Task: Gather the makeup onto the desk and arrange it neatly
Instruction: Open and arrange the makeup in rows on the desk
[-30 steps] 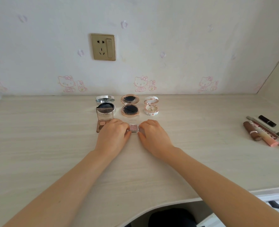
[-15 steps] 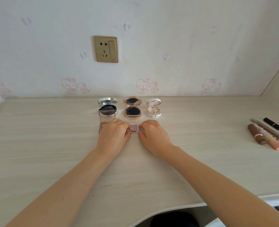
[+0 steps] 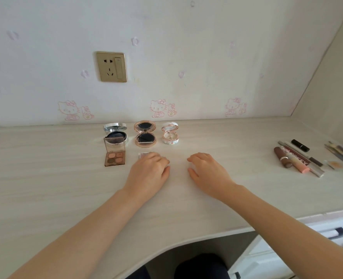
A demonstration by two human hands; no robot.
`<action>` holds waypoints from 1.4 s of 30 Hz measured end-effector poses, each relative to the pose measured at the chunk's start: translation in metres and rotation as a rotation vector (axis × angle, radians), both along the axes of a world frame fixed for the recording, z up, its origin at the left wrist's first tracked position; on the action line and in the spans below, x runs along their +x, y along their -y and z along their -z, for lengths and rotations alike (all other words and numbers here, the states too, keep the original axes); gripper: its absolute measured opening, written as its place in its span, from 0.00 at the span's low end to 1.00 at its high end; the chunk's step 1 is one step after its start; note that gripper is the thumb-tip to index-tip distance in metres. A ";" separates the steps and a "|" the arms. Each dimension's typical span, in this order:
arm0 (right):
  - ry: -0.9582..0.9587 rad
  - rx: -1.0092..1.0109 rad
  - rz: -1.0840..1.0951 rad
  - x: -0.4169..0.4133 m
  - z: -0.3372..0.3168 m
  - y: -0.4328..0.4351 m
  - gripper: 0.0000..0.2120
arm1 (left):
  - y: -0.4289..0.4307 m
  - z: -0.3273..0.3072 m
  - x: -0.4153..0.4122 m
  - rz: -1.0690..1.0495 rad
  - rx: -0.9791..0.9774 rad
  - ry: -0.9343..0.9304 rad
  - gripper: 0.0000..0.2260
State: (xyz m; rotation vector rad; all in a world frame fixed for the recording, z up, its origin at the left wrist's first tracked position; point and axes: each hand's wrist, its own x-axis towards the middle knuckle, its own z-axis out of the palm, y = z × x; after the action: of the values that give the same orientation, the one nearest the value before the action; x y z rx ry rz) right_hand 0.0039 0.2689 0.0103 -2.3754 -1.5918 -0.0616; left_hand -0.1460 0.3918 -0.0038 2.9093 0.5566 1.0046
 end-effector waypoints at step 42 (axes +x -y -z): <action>-0.023 -0.001 0.818 0.287 0.003 0.263 0.25 | 0.233 -0.023 0.403 0.432 -0.196 -0.380 0.15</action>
State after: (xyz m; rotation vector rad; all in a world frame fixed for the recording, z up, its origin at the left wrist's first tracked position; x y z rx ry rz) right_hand 0.2910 0.0062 0.0073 -2.8361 -0.5155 -0.1922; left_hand 0.2573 0.1584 0.0195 2.8592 0.0124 0.3303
